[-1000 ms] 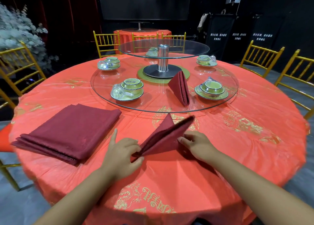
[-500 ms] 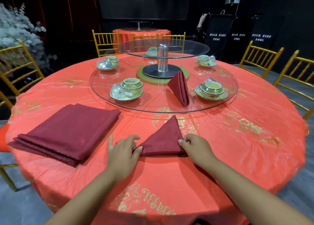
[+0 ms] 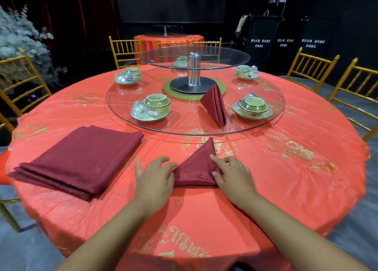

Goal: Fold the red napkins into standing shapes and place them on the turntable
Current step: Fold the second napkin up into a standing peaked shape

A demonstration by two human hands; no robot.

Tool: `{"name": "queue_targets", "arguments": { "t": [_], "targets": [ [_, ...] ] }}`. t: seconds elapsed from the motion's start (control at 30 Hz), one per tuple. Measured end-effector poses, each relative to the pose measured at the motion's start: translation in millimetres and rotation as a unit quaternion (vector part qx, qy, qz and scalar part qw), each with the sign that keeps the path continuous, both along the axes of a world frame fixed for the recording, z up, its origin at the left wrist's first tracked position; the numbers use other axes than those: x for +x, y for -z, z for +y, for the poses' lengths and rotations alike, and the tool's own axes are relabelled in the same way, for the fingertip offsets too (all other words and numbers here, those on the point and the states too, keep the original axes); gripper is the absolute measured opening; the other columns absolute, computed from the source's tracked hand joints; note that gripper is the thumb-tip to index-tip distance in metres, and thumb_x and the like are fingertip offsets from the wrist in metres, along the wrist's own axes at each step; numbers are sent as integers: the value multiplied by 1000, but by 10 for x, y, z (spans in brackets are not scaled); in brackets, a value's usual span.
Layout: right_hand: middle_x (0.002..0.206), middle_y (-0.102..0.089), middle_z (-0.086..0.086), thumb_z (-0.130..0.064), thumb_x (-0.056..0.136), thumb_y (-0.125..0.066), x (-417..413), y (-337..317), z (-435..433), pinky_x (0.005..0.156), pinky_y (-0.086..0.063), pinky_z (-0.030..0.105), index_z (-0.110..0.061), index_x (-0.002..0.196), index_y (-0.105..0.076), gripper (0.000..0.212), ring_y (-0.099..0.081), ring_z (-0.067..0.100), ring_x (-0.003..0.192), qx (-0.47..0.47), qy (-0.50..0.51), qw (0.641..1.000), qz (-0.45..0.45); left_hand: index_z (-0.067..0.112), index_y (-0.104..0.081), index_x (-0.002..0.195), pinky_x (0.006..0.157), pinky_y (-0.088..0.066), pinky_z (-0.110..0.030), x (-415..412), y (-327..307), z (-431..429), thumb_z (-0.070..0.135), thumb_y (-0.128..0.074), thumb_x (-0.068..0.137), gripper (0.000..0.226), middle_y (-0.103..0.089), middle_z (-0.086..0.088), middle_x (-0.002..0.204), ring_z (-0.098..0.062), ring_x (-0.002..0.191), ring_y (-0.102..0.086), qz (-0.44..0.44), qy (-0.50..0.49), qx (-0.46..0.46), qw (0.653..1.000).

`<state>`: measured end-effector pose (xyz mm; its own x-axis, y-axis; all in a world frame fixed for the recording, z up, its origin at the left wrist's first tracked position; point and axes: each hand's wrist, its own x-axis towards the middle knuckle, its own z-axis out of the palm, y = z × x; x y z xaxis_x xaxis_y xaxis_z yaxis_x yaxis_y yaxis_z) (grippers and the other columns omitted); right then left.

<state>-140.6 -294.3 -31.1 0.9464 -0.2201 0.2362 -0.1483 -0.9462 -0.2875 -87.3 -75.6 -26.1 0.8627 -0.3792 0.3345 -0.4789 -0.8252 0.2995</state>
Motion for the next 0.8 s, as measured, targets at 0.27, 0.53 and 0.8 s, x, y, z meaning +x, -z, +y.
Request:
{"name": "queue_targets", "arguments": {
  "t": [0.27, 0.53, 0.8],
  "targets": [
    [125, -51, -5, -41, 92, -49, 23, 74, -16, 95, -34, 34, -43, 135, -45, 43, -44, 18, 119, -9, 6, 1000, -2, 35, -8, 152, 116, 9, -47, -91, 28, -445, 57, -18, 97, 60, 3, 3, 161, -12, 147, 8, 58, 106, 143, 982],
    [143, -47, 4, -18, 86, -65, -30, -73, -190, 108, -34, 47, -21, 122, -65, 36, -42, 26, 134, -68, -218, 971, -75, 37, 3, 151, 118, 4, -47, -33, 191, -395, 74, -15, 87, 76, 10, 0, 161, -14, 147, 12, 76, 129, 216, 965],
    [159, -9, -13, -44, 100, -28, 136, -35, -360, 117, 5, 43, -35, 149, -20, 51, -1, 9, 147, -137, -217, 960, 114, 38, 5, 150, 118, 6, -46, -49, 199, -389, 75, -14, 86, 77, 14, 0, 160, -13, 146, 17, 71, 136, 218, 964]
  ]
}}
